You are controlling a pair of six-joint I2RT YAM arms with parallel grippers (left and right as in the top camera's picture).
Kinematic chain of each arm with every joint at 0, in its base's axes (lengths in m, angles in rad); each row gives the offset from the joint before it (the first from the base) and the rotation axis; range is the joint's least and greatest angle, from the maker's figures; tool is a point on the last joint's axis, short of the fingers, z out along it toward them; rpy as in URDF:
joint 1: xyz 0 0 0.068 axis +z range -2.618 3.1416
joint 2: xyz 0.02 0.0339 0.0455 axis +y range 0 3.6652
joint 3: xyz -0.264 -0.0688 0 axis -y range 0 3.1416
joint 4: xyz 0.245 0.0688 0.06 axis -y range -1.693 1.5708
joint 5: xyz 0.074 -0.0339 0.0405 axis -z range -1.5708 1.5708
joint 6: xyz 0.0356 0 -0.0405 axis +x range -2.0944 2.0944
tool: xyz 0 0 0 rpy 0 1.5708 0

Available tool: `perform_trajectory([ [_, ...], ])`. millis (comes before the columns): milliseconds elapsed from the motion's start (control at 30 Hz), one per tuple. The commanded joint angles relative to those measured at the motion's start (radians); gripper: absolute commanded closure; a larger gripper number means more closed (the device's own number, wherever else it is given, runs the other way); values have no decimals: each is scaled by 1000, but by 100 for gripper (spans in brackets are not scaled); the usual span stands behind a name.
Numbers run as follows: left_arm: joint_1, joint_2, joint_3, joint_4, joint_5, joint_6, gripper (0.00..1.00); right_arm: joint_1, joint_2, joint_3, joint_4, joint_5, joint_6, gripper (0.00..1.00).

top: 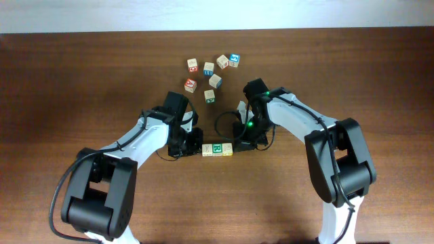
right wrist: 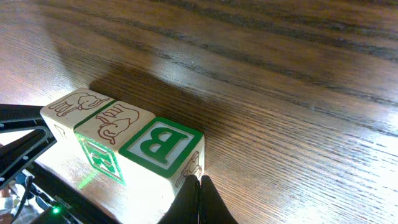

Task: Rotate 3 blocks

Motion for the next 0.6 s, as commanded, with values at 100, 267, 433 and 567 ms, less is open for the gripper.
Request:
perform_trajectory([
  [100,-5,11,-3,10,37,43,100,25,-3,-9,6,-29,-16,96],
  [267,-5,11,35,-18,-3,88,100,25,-3,-9,6,-29,-16,96],
  [433,-6,11,39,-21,-19,103,100,25,-3,-9,6,-29,-16,96],
  [567,-6,11,39,-17,-28,103,100,25,-3,-9,6,-29,-16,96],
])
